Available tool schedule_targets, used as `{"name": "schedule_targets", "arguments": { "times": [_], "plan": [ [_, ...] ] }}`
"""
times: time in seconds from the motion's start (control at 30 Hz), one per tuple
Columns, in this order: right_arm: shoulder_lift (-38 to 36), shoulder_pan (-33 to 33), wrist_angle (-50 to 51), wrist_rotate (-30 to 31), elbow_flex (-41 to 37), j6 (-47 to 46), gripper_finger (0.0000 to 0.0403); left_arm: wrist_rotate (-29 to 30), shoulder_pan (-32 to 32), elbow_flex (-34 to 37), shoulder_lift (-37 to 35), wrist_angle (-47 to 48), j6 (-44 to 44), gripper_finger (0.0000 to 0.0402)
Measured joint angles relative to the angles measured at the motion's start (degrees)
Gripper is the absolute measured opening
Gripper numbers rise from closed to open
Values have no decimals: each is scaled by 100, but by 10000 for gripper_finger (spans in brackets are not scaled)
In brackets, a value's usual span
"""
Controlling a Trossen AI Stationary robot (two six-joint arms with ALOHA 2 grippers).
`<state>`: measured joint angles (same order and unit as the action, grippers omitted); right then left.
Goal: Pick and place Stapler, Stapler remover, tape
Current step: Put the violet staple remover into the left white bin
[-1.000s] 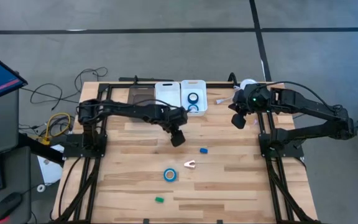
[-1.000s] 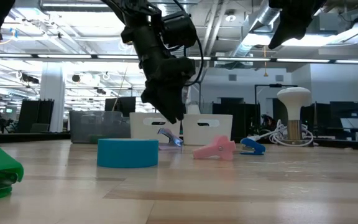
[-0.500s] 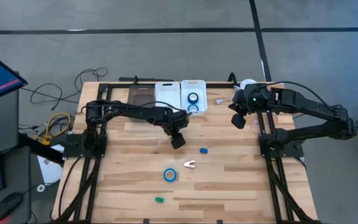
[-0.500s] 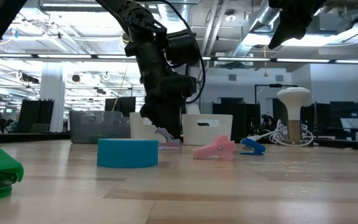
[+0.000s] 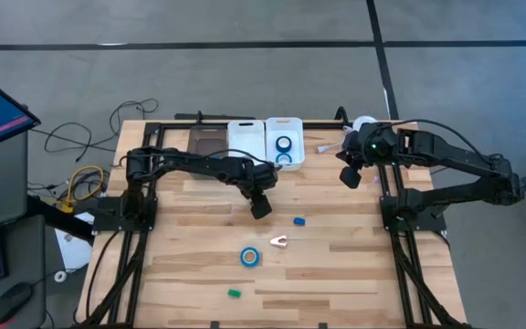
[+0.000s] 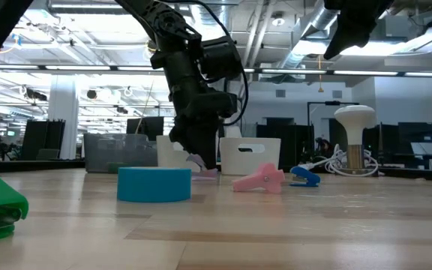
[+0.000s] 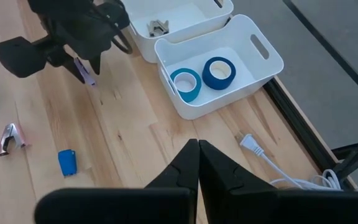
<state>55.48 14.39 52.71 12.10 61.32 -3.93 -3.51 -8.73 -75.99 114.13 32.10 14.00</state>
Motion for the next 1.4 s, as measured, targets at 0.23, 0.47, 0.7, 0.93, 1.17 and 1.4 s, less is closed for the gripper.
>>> {"name": "schedule_targets", "arguments": {
  "times": [0.23, 0.47, 0.7, 0.93, 1.17, 1.4],
  "plan": [
    [0, 0, 0, 0, 0, 1, 1, 1, -2, 0, 0, -2, 0, 82],
    [0, 0, 22, 2, 0, 1, 1, 2, -2, 0, 0, -11, 0, 38],
    [0, 0, 22, 1, 0, 1, 1, 44, -2, -7, -2, -46, -2, 15],
    [0, 0, 22, 0, 0, 3, 1, 46, -2, -26, -79, -170, -20, 11],
    [-2, 2, 55, 3, 0, 95, 1, 275, -2, -119, -518, -399, -24, 9],
    [-2, 2, 63, 2, 0, 93, 1, 1193, -113, -122, -1423, -476, -258, 9]
  ]
}}
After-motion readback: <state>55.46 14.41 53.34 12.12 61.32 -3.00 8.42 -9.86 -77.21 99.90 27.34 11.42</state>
